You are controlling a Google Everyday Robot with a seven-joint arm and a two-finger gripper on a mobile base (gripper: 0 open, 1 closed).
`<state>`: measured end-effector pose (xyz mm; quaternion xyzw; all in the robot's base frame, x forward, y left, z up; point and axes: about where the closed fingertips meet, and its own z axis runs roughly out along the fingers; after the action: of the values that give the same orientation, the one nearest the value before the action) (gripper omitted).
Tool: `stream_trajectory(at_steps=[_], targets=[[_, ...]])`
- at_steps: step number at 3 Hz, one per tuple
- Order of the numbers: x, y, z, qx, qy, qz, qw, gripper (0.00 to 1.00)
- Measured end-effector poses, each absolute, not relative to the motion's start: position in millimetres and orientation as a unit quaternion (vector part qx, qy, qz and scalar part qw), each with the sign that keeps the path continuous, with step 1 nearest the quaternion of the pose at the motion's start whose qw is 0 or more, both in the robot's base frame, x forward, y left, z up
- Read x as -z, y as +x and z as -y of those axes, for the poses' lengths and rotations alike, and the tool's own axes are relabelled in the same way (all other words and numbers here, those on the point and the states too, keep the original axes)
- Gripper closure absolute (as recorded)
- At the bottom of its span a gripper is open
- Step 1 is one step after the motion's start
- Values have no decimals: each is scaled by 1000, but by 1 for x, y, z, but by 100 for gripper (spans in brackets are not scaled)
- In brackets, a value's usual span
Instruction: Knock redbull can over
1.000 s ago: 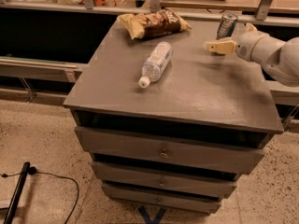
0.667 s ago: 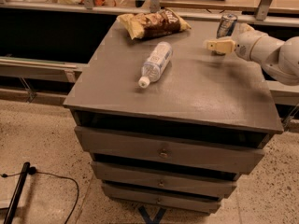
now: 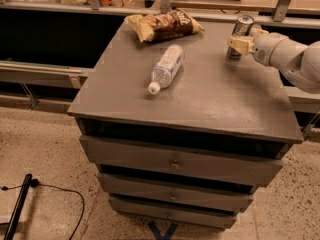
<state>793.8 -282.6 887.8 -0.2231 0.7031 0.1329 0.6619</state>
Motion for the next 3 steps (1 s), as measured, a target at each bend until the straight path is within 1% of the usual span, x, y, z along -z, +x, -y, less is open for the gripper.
stream_trajectory(at_steps=[1,2,3], targets=[[-917,769,292,-117,-250,-693,666,90],[-967,750,297,-98,-302,-691,649,100],[-994,715,290,-14,-452,-681,576,100]])
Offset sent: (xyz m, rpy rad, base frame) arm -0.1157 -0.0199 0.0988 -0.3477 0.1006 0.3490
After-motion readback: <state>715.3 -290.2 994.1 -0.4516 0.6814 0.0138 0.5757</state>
